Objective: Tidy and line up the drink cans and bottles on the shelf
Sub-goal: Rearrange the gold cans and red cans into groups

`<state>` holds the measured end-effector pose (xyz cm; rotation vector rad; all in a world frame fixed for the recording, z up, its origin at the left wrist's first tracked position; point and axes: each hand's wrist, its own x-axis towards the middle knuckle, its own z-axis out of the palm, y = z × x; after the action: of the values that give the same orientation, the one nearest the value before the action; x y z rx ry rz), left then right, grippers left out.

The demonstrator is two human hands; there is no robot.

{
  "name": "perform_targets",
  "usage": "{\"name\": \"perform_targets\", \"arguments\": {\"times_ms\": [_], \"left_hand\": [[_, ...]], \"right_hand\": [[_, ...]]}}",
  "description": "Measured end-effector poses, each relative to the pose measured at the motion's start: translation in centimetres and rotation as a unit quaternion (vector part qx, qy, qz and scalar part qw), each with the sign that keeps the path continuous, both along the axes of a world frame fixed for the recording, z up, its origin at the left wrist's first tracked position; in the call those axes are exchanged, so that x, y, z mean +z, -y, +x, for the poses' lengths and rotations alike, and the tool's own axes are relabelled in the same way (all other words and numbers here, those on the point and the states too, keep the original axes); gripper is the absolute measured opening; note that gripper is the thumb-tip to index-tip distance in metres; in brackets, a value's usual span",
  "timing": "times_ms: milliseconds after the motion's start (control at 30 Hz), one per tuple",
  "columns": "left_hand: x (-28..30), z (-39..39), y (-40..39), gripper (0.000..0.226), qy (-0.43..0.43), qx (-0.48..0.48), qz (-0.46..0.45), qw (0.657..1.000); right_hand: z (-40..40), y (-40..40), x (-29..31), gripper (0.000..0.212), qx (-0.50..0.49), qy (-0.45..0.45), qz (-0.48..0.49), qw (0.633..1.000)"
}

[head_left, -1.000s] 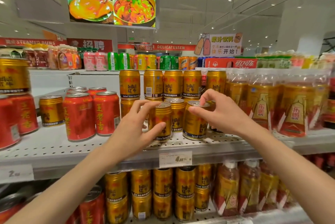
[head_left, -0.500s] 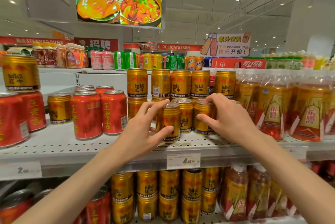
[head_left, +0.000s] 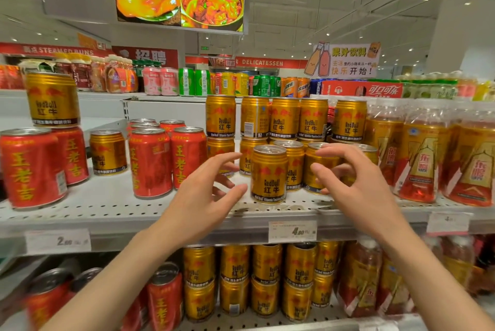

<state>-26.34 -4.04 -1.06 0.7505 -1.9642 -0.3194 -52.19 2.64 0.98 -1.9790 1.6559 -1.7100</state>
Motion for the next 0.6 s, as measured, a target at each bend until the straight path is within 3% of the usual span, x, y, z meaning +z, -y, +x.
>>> {"name": "perform_targets", "arguments": {"times_ms": [133,400,500,600], "left_hand": [[-0.6,3.8,-1.2,0.042,-0.064,0.006,0.027,0.998],[-1.8,14.6,-2.1,0.033,-0.167,0.018,0.053,0.984],[-1.6,18.8,-2.0,0.032,-0.156,0.052,0.038,0.986],[-0.6,22.9,-1.9,0.033,-0.093,0.118,-0.028,0.988]], "right_hand": [[4.4,-0.8,-0.9,0.012,0.037,0.079,0.008,0.996],[15.4,-0.6,-2.8,0.01,0.062,0.134,0.04,0.988],[19.2,0.2,-2.8,0.007,0.062,0.115,0.043,0.99],[23.1,1.1,-1.4,0.007,0.063,0.06,0.034,0.996]]}}
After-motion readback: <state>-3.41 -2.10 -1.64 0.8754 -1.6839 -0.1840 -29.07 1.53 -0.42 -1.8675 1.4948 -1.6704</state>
